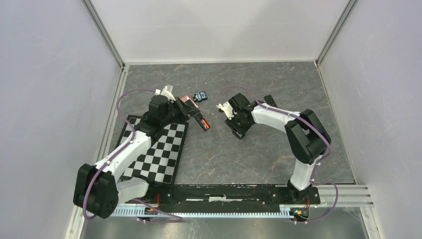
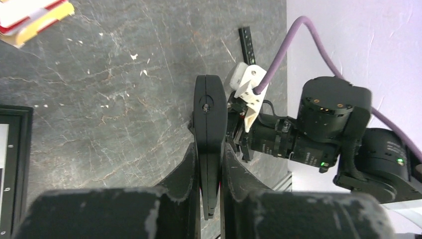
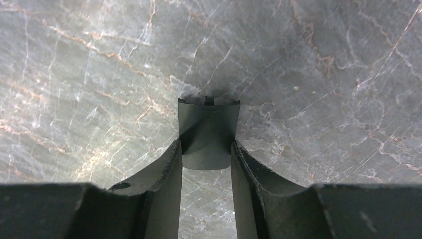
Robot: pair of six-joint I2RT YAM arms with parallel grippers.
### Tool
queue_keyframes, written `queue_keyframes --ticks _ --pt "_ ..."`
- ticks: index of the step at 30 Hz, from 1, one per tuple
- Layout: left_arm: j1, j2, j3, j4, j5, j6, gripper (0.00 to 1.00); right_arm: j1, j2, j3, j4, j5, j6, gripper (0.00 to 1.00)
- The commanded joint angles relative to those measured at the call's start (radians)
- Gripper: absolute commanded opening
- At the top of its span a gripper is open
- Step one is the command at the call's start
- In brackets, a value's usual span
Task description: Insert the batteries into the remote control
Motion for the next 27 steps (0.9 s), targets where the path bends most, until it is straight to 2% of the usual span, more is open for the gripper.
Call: queue_keyframes --ticks 1,14,16,22,25,27 --pt "-0.044 0.041 0.000 0.102 0.034 0.062 0.02 -0.001 -0.087 -0.026 0.015 -0.039 0.011 0.36" --pt "-0.140 0.178 -0.041 0.216 -0.031 0.088 0.02 -0.001 -0.171 -0.116 0.040 -0.078 0.026 0.39" --pt "-0.143 0.187 -0.045 0.219 -0.049 0.086 0.02 -0.003 -0.174 -0.107 0.046 -0.028 0.046 0.45" --pt "-0.143 0.172 -0.045 0.210 -0.073 0.097 0.02 -0.107 -0.202 -0.079 0.186 0.144 0.234 0.76" --pt "-0.143 0.162 -0.044 0.208 -0.078 0.106 0.02 -0.156 -0.176 -0.066 0.254 0.258 0.353 0.76" --pt "-0.143 0.159 -0.045 0.209 -0.075 0.109 0.02 -0.170 -0.142 -0.044 0.275 0.334 0.441 0.71"
